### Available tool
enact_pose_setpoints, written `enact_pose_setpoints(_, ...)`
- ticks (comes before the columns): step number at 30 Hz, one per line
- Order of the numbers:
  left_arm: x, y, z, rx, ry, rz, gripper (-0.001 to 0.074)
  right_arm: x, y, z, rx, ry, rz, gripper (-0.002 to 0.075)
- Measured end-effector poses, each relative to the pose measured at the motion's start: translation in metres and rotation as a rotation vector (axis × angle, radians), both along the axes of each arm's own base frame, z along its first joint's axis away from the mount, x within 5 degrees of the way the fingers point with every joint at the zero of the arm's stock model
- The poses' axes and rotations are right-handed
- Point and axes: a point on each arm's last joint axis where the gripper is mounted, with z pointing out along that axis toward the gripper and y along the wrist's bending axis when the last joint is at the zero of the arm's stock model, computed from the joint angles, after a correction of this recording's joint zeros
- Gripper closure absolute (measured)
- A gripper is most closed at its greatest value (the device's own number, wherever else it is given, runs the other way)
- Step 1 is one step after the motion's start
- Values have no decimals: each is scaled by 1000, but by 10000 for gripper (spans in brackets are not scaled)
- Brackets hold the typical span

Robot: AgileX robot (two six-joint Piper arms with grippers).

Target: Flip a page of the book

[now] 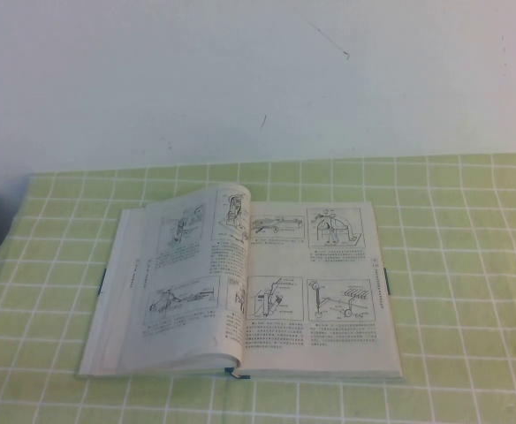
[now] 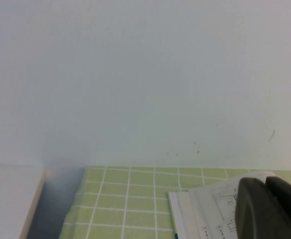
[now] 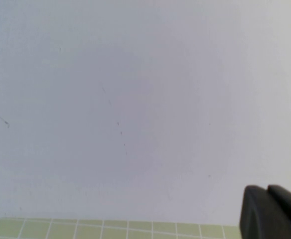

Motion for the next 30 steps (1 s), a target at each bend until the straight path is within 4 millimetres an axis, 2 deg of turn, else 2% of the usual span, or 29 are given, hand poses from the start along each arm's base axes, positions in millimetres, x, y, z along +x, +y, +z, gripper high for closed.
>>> enact_pose_setpoints(4,0,0,0,-14,4,-2,736,-1,0,3,6,-34,0,729)
enact_pose_setpoints(7,-1,-1,6,-19,31,-9,737,-1,0,8,12,19,4,729)
enact_pose_setpoints(12,-7,-2,36,-25,105,-32,737,-9,2,35,18,103,13,729)
enact_pose_setpoints(18,-3,-6,72,-24,291,-63,739,-8,4,61,67,337,38,729)
enact_pose_setpoints(23,17,-11,92,-83,361,-90,739,4,11,75,51,574,129,729)
enact_pose_setpoints(26,32,-14,89,-142,398,-98,739,16,18,78,-10,709,236,729)
enact_pose_setpoints(30,52,-23,81,-137,535,-161,739,29,27,79,-93,776,389,729)
